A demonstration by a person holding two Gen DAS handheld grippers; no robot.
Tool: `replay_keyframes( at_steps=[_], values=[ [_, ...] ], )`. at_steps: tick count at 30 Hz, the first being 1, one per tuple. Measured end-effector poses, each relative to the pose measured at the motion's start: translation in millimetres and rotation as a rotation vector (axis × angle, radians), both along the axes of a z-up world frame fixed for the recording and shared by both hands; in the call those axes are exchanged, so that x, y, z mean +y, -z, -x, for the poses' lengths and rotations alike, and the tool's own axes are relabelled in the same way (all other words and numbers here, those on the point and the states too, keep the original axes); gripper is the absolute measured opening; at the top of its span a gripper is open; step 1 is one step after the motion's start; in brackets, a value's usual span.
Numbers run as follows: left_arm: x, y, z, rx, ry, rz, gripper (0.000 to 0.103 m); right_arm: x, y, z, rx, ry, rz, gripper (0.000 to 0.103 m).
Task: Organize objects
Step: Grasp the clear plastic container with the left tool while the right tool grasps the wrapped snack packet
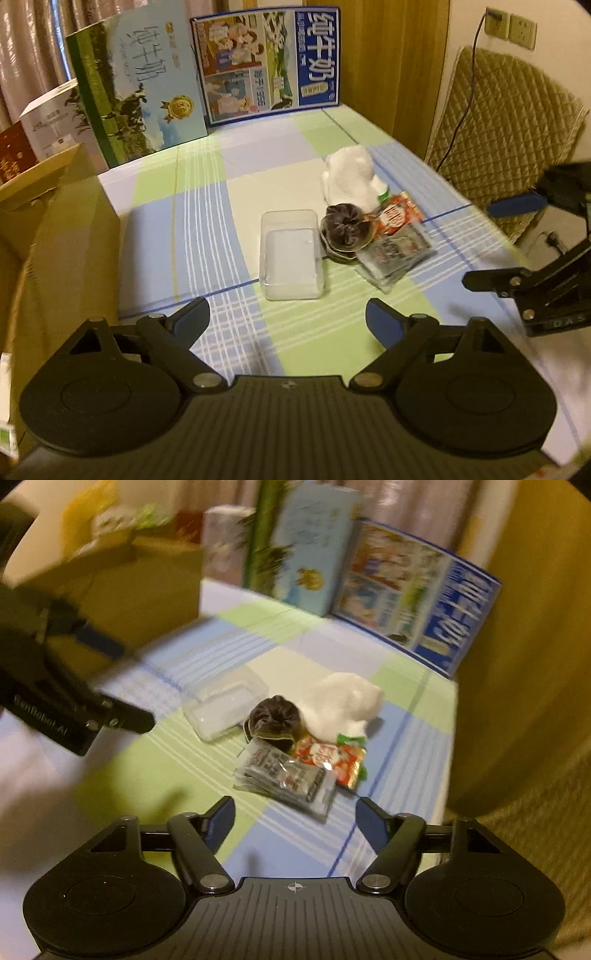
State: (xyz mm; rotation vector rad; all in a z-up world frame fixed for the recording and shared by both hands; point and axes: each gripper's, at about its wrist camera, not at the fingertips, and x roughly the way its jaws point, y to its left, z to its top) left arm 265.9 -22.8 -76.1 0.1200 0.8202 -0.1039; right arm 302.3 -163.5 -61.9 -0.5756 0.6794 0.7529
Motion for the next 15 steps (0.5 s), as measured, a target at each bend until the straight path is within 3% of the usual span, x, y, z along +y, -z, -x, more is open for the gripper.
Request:
replay_keyframes(
  at_steps=[9, 15],
  values=[
    [-2, 30, -33, 0.013, 0.017, -0.022, 0.085, 40, 53, -32, -0.086, -0.254, 0.193, 0.063],
    [-4, 40, -47, 0.010, 0.030, -0.017, 0.084, 43, 56, -48, -0.058, -0.288, 0.157, 0.057]
  ],
)
